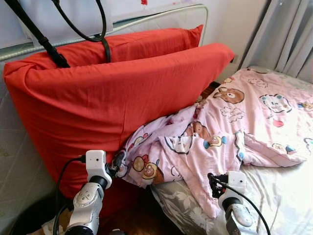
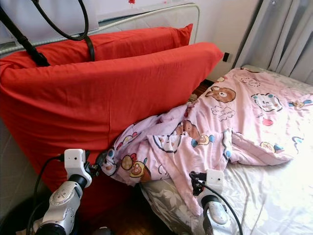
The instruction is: Clean up the room
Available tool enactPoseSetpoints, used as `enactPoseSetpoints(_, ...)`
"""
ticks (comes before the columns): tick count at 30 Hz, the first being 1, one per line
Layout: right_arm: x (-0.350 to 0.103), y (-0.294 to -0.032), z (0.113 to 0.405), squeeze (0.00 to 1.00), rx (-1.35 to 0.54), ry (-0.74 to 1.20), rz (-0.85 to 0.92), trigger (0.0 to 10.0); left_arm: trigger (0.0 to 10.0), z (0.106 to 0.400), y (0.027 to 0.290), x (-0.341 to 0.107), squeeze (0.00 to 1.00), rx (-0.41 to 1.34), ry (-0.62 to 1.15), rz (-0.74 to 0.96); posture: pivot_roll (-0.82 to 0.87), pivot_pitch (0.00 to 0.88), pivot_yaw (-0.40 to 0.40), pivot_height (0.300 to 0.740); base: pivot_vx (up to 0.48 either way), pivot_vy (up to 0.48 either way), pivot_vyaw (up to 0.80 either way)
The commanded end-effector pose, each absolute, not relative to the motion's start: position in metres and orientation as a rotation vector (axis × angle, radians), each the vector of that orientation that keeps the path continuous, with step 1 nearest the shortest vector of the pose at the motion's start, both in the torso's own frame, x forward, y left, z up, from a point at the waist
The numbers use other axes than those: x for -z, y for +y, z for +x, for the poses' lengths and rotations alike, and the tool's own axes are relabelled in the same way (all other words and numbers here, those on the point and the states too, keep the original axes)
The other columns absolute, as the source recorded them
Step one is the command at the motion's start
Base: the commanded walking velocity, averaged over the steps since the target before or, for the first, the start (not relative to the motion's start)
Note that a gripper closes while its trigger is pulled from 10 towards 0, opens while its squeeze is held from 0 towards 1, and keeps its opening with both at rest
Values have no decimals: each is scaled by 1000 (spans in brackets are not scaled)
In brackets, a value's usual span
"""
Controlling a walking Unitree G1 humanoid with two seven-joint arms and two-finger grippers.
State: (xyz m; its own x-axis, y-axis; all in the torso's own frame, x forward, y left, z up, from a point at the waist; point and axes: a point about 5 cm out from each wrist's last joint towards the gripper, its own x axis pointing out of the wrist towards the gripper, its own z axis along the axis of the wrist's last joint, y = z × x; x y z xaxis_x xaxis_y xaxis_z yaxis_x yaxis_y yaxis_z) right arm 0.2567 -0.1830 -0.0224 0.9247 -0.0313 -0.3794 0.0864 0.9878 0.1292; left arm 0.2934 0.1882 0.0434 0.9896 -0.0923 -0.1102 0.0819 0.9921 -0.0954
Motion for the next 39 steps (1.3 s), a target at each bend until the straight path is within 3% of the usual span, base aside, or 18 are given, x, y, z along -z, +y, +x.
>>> enactPoseSetpoints(1,22,-182,258,0,57,389,146,10000,10000,293,187,-42,0,94,128,-89,25,0,-45,653,266,0,0)
enactPoseSetpoints(28,28,-181,254,0,61,429,147,10000,10000,291,189,-41,0,85,133,-89,29,0,-49,653,301,0,0)
enactPoseSetpoints(39,27,-181,253,0,67,428,145,10000,10000,292,189,-43,0,82,123,-92,30,0,-49,653,324,0,-320)
